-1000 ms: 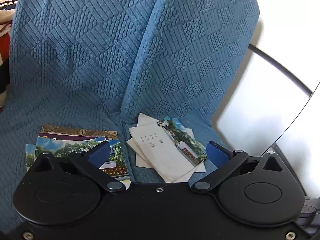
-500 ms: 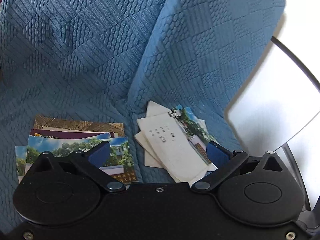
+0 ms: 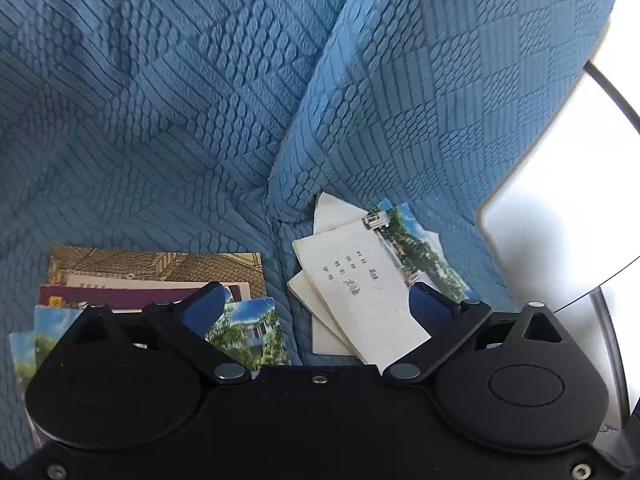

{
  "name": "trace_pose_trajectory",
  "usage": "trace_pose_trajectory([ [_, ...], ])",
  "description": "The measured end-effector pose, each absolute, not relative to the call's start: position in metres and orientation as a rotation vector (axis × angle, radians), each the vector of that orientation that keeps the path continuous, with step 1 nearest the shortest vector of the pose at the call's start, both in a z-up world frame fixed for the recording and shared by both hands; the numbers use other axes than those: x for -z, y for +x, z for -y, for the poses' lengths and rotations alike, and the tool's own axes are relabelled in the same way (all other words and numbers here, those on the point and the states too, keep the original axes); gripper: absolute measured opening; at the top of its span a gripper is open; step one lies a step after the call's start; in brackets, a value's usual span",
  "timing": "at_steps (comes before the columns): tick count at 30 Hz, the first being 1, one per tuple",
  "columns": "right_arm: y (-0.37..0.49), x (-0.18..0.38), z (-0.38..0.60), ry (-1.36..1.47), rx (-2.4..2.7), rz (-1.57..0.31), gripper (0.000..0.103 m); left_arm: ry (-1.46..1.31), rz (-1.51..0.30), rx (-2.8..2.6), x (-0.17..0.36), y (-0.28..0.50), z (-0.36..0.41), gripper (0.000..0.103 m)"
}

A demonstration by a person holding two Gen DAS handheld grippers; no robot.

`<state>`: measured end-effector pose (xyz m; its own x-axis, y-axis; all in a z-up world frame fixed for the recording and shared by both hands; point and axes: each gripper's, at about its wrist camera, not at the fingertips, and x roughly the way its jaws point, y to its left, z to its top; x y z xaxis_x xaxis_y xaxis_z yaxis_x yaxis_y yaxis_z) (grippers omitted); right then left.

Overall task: Organize objects
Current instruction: 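Move both grippers toward the remaining envelope pile, then close both grippers on the edge of the top white envelope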

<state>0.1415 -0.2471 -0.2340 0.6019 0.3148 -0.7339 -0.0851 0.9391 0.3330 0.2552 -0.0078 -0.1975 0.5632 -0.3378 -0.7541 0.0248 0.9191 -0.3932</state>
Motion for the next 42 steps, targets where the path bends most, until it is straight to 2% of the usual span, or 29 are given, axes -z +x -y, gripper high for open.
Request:
trace_pose_trajectory([
  [5, 0.162, 0.248, 0.247, 0.347, -0.233, -0.958, 0.067, -0.389, -0.991, 0.248, 0.213, 0.278, 0.008, 0.087],
  [7, 0.168, 0.253, 0.245, 0.360, -0.235, -0.974, 0.067, -0.407, -0.993, 0.259, 0.217, 0.285, 0.008, 0.080],
  [11, 0.179, 0.259, 0.239, 0.372, -0.249, -0.987, 0.067, -0.488, -1.012, 0.268, 0.229, 0.303, 0.005, 0.074],
  [13, 0.185, 0.260, 0.238, 0.375, -0.249, -0.985, 0.066, -0.516, -1.019, 0.272, 0.236, 0.312, 0.004, 0.065],
  [14, 0.188, 0.261, 0.237, 0.377, -0.244, -0.987, 0.064, -0.525, -1.021, 0.269, 0.239, 0.316, 0.004, 0.064],
  [15, 0.190, 0.263, 0.237, 0.380, -0.240, -0.993, 0.057, -0.530, -1.024, 0.271, 0.241, 0.320, 0.005, 0.061],
  [16, 0.194, 0.265, 0.237, 0.384, -0.237, -1.003, 0.051, -0.531, -1.029, 0.269, 0.242, 0.324, 0.006, 0.052],
  [17, 0.197, 0.267, 0.237, 0.391, -0.230, -1.017, 0.048, -0.530, -1.033, 0.265, 0.243, 0.327, 0.006, 0.049],
  [19, 0.201, 0.272, 0.238, 0.410, -0.205, -1.042, 0.028, -0.510, -1.032, 0.278, 0.240, 0.334, 0.008, 0.048],
  [21, 0.204, 0.277, 0.241, 0.434, -0.179, -1.058, 0.023, -0.478, -1.037, 0.282, 0.240, 0.340, 0.010, 0.048],
  [23, 0.205, 0.278, 0.244, 0.458, -0.170, -1.057, 0.023, -0.476, -1.050, 0.274, 0.244, 0.347, 0.010, 0.047],
  [25, 0.206, 0.278, 0.244, 0.468, -0.165, -1.056, 0.022, -0.481, -1.070, 0.278, 0.250, 0.353, 0.010, 0.040],
  [27, 0.208, 0.279, 0.244, 0.475, -0.164, -1.056, 0.022, -0.472, -1.087, 0.294, 0.257, 0.358, 0.013, 0.038],
  [36, 0.208, 0.282, 0.246, 0.503, -0.159, -1.050, 0.020, -0.395, -1.121, 0.280, 0.272, 0.366, 0.019, 0.035],
  [37, 0.208, 0.282, 0.246, 0.505, -0.159, -1.049, 0.020, -0.405, -1.136, 0.286, 0.274, 0.366, 0.019, 0.032],
  [42, 0.208, 0.284, 0.250, 0.540, -0.160, -1.047, 0.020, -0.472, -1.143, 0.324, 0.273, 0.364, 0.015, 0.032],
])
